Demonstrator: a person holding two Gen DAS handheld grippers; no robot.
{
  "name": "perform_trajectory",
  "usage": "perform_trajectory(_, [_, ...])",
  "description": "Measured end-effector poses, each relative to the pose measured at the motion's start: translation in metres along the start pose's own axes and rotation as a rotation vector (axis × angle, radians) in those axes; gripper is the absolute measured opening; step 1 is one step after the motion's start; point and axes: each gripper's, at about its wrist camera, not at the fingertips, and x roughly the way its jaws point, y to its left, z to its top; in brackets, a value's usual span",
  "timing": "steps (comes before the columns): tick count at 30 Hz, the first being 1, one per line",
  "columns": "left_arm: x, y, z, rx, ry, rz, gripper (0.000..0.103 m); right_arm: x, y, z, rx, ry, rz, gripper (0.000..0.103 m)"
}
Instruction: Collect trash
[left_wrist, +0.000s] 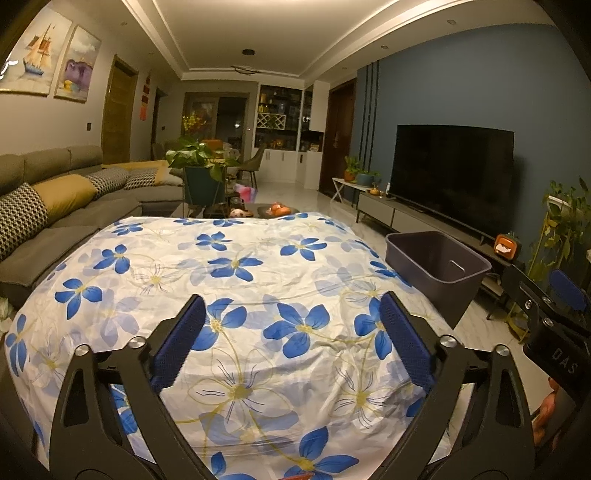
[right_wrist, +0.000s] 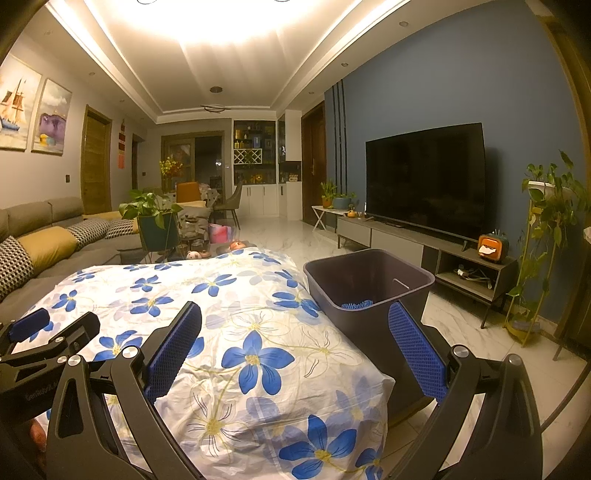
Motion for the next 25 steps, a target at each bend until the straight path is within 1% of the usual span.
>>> perform_trajectory(14, [-0.0002, 0.0038, -0.0004, -0.002, 0.005, -0.008, 0.088, -0.0004, -0.0008, -0.0013, 0.000, -0.003, 0.001, 0.097])
perform_trajectory(19, [-0.0009, 0.0048, -0.0012, 0.001, 0.003, -0.004, 0.093, -0.0003, -0.0006, -0.0012, 0.001, -0.003, 0.001, 0.097])
perform_trajectory(22, [-0.0033, 0.0047, -0.0017, 0.014, -0.011, 0.016, 0.093, -0.0004, -0.0006, -0.0013, 0.002, -0.003, 0.002, 0.097])
perform_trajectory(25, [-0.0054, 0.0061, -0.0019, 0.009, -0.019, 0.009, 0.093, -0.0007, -0.0006, -0.0014, 0.001, -0.005, 0.001, 0.097])
